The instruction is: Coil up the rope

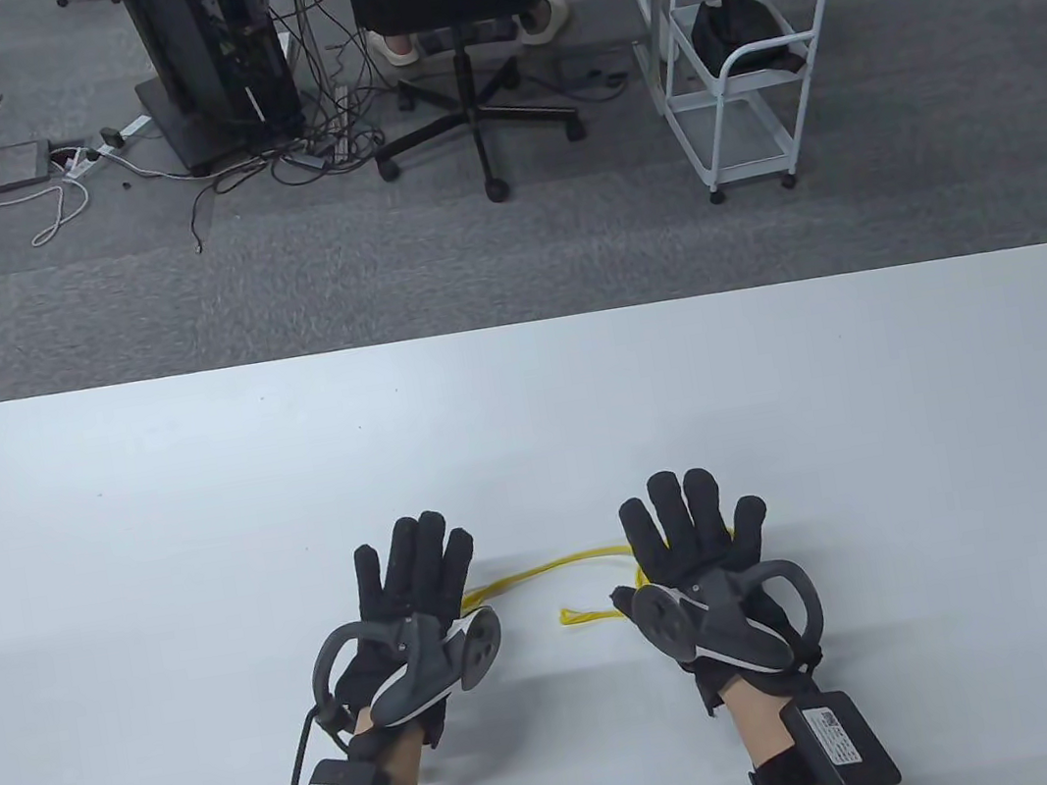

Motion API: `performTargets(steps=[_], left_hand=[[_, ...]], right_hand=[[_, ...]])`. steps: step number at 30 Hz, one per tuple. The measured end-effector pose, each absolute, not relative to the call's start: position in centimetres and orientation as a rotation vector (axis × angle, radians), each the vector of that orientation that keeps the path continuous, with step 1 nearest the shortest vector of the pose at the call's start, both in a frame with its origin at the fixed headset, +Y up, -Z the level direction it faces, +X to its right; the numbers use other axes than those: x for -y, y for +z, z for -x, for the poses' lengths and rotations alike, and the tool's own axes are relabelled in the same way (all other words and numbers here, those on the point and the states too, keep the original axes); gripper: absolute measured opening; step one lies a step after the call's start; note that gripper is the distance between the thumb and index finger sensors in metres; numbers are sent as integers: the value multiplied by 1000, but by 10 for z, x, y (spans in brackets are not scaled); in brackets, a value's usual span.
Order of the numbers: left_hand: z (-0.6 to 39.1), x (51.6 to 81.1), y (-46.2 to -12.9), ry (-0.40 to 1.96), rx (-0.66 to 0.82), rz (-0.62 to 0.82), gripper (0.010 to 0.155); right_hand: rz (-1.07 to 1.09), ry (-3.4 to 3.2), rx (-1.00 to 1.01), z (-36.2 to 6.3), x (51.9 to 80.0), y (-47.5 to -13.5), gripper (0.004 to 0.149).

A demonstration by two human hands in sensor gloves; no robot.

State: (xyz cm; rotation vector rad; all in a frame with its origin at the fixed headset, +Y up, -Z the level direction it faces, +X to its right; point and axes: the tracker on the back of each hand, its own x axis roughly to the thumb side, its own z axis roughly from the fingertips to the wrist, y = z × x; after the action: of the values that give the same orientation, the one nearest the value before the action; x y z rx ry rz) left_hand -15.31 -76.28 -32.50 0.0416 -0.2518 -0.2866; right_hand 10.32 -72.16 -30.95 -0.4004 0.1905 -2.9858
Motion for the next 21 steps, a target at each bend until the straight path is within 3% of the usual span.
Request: performTargets(steps=[8,16,19,21], left_hand=[[157,763,-325,-280,246,-48,79],[150,764,-324,-310,265,-30,79],[147,765,-323,-338,268,-16,79],[147,766,-323,-347,269,-9,79]], right_hand=[[428,-2847,-124,-77,707,-335,80],[427,-2783,194,-52,751,-366,70],[415,-2678,421,-47,774,-372,65],[433,-2731,419,-49,777,-373,60]])
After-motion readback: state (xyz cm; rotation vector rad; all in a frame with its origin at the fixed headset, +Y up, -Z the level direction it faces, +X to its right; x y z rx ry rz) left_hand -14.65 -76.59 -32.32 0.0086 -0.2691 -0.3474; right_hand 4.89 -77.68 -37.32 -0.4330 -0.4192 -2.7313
